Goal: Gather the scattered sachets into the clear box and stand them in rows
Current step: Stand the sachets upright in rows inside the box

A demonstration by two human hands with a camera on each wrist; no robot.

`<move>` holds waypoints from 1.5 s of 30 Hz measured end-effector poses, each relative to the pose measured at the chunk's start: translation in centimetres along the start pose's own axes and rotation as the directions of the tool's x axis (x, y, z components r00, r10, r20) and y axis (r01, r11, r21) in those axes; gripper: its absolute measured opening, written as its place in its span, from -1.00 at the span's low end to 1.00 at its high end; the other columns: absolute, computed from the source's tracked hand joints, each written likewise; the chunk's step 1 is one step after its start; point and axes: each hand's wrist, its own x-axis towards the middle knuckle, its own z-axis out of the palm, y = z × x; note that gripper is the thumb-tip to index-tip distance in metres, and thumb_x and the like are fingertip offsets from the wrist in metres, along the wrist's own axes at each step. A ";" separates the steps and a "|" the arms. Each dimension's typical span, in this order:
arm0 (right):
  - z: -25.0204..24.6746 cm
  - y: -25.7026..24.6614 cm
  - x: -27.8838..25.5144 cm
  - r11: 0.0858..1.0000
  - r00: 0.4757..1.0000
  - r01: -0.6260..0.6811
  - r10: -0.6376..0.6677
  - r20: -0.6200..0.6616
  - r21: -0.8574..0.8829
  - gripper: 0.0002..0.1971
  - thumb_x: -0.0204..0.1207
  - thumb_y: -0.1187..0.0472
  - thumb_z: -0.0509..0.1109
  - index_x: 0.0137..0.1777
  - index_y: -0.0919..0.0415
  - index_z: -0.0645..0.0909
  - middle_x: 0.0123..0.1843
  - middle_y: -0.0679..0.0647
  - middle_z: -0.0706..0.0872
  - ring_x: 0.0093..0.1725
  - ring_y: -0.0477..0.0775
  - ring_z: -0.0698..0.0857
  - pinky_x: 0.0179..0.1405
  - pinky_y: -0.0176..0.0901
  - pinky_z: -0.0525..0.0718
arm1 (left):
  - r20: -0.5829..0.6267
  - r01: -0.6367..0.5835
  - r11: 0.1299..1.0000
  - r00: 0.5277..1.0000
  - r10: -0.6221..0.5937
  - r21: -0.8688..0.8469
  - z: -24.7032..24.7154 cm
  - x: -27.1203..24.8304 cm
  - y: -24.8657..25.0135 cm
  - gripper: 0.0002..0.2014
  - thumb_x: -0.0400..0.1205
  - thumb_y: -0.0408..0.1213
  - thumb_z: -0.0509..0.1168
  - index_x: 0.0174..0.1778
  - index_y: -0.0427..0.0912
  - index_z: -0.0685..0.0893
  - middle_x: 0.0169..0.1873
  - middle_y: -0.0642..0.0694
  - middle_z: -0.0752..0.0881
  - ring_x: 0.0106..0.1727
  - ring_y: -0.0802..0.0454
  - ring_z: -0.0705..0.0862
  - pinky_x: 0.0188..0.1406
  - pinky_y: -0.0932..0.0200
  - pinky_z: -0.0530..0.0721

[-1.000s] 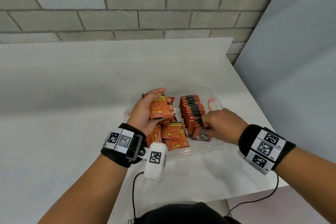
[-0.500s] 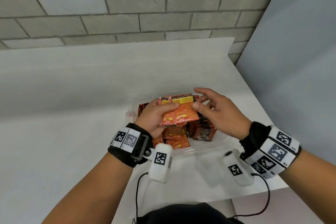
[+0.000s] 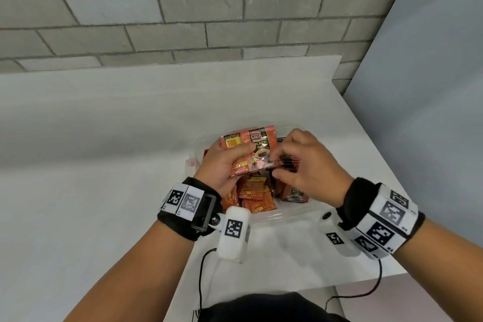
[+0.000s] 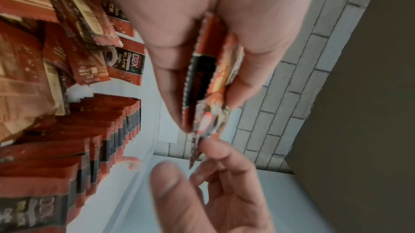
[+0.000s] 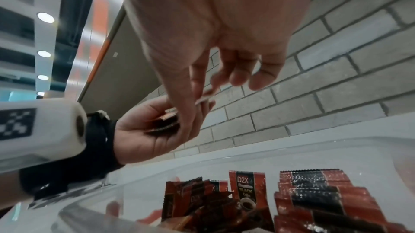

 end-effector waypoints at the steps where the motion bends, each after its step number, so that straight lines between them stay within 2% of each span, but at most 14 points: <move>1: 0.1 0.1 0.0 0.999 0.999 -0.009 0.011 0.051 -0.036 -0.72 0.32 0.25 0.61 0.03 0.02 0.73 -0.07 -0.01 0.51 0.05 0.01 0.45 0.02 -0.24 0.44 | -0.027 -0.021 0.999 0.999 0.022 0.029 0.0 0.1 0.1 -0.70 0.51 -0.53 0.37 0.17 -0.39 0.67 -0.01 -0.35 0.76 -0.05 -0.22 0.77 -0.12 0.00 0.77; 4: -0.1 0.1 -0.1 0.999 0.999 -0.052 0.052 -0.001 0.007 -0.66 0.37 0.19 0.59 0.14 -0.01 0.70 -0.02 -0.05 0.52 0.05 -0.08 0.47 0.08 -0.25 0.43 | -0.066 -0.041 0.996 0.997 0.046 0.075 -0.2 0.3 0.3 -0.71 0.55 -0.59 0.31 0.19 -0.36 0.66 -0.05 -0.30 0.79 -0.09 -0.17 0.80 -0.16 0.04 0.77; 7: -0.3 0.1 0.1 0.992 0.986 -0.115 0.121 -0.113 0.055 -0.75 0.48 0.14 0.50 0.14 0.01 0.61 -0.04 -0.15 0.56 -0.09 -0.30 0.52 -0.12 -0.56 0.38 | -0.062 -0.029 0.994 0.997 0.036 0.103 -0.2 0.3 0.0 -0.67 0.55 -0.58 0.31 0.24 -0.33 0.65 -0.01 -0.29 0.79 -0.05 -0.16 0.80 -0.09 0.01 0.78; 10: -0.1 -0.1 0.4 0.963 0.965 -0.236 0.248 -0.086 0.133 -0.73 0.53 0.03 0.43 0.19 -0.03 0.50 -0.02 -0.16 0.62 -0.12 -0.20 0.59 -0.26 -0.54 0.44 | -0.033 -0.027 0.992 0.999 0.032 0.122 0.0 0.3 -0.2 -0.68 0.55 -0.59 0.31 0.22 -0.31 0.66 -0.02 -0.28 0.79 -0.04 -0.17 0.79 -0.03 -0.02 0.77; 13: -0.4 -0.1 0.8 0.980 0.978 -0.183 0.190 -0.091 0.076 -0.60 0.59 0.05 0.36 0.42 0.01 0.46 0.14 -0.15 0.59 -0.02 -0.17 0.55 -0.17 -0.63 0.38 | 0.025 -0.054 0.979 0.998 0.050 0.196 0.3 0.2 -0.2 -0.70 0.54 -0.62 0.30 0.14 -0.27 0.68 -0.07 -0.21 0.80 -0.05 -0.13 0.78 0.00 -0.01 0.76; 15: -1.0 -0.3 1.3 0.993 0.990 -0.121 0.122 -0.068 0.013 -0.58 0.61 0.10 0.34 0.47 0.03 0.47 0.18 -0.15 0.58 0.05 -0.21 0.54 -0.13 -0.70 0.35 | 0.069 -0.067 0.966 0.996 0.051 0.249 0.5 0.1 -0.3 -0.66 0.54 -0.65 0.30 0.14 -0.24 0.69 -0.05 -0.19 0.79 0.00 -0.12 0.77 0.07 -0.02 0.74; 18: -2.0 -0.5 1.8 0.991 0.991 -0.129 0.128 0.038 0.027 -0.65 0.58 0.17 0.39 0.36 0.02 0.58 -0.07 -0.22 0.66 -0.11 -0.23 0.62 -0.15 -0.63 0.45 | 0.107 -0.061 0.965 0.994 0.034 0.257 0.7 0.0 -0.5 -0.65 0.50 -0.62 0.35 0.15 -0.22 0.70 -0.03 -0.20 0.80 0.01 -0.14 0.77 0.04 -0.02 0.74; 20: -2.9 -0.3 1.6 0.988 0.982 -0.151 0.146 0.118 0.030 -0.75 0.57 0.21 0.41 0.23 0.02 0.66 -0.18 -0.29 0.64 -0.19 -0.35 0.62 -0.18 -0.60 0.50 | 0.070 -0.040 0.974 0.997 0.025 0.224 0.5 0.0 -0.5 -0.66 0.44 -0.45 0.43 0.14 -0.19 0.70 -0.08 -0.16 0.81 -0.04 -0.10 0.79 -0.05 0.01 0.75; 23: -3.7 0.8 0.5 0.972 0.955 -0.233 0.231 0.187 -0.014 -0.89 0.56 0.24 0.42 0.01 0.02 0.70 -0.26 -0.28 0.63 -0.29 -0.29 0.63 -0.31 -0.50 0.60 | -0.014 -0.007 0.988 1.000 0.009 0.152 -0.5 0.1 -0.3 -0.57 0.39 -0.26 0.47 0.20 -0.18 0.66 -0.11 -0.18 0.79 -0.15 -0.06 0.78 -0.08 0.00 0.74; 26: -3.3 2.0 -0.9 0.944 0.915 -0.248 0.302 0.269 -0.217 -0.85 0.52 0.25 0.44 -0.18 -0.04 0.61 -0.24 -0.14 0.69 -0.35 -0.27 0.62 -0.35 -0.51 0.50 | -0.047 -0.002 0.998 0.999 0.005 0.056 -1.2 0.2 0.1 -0.53 0.40 -0.27 0.43 0.25 -0.24 0.62 -0.16 -0.19 0.78 -0.26 -0.03 0.77 -0.20 0.08 0.77; 28: -2.7 2.5 -1.3 0.901 0.876 -0.227 0.355 0.327 -0.370 -0.90 0.49 0.21 0.43 -0.18 -0.01 0.61 -0.19 -0.08 0.73 -0.28 -0.21 0.63 -0.32 -0.46 0.46 | -0.049 0.004 1.000 0.999 -0.003 0.022 -1.3 0.2 0.3 -0.52 0.41 -0.29 0.42 0.28 -0.28 0.61 -0.19 -0.20 0.77 -0.31 -0.03 0.76 -0.26 0.10 0.77; 31: -1.7 2.9 -1.6 0.855 0.834 -0.184 0.397 0.383 -0.485 -0.96 0.49 0.18 0.40 -0.16 0.01 0.64 -0.15 -0.07 0.73 -0.17 -0.04 0.67 -0.23 -0.32 0.48 | -0.048 0.010 1.000 0.999 -0.009 0.030 -1.3 0.2 0.2 -0.51 0.41 -0.29 0.42 0.28 -0.29 0.61 -0.19 -0.20 0.78 -0.29 -0.04 0.76 -0.28 0.11 0.77; 36: -0.9 3.1 -1.1 0.793 0.846 -0.040 0.350 0.401 -0.608 -0.93 0.52 0.18 0.35 -0.10 0.03 0.66 -0.07 -0.09 0.70 -0.17 -0.06 0.58 -0.08 -0.23 0.32 | -0.050 0.021 0.999 0.999 -0.018 0.048 -1.3 0.2 -0.1 -0.51 0.41 -0.27 0.42 0.28 -0.31 0.61 -0.18 -0.20 0.77 -0.26 -0.06 0.76 -0.29 0.10 0.77; 45: -0.3 3.5 -0.8 0.807 0.872 -0.020 0.303 0.385 -0.590 -0.92 0.56 0.17 0.35 -0.10 0.03 0.68 -0.18 -0.15 0.61 -0.22 -0.11 0.54 -0.10 -0.26 0.32 | -0.055 0.042 0.999 0.998 -0.041 0.014 -1.2 0.2 -0.1 -0.47 0.42 -0.27 0.41 0.31 -0.36 0.57 -0.18 -0.22 0.76 -0.29 -0.08 0.75 -0.31 0.09 0.76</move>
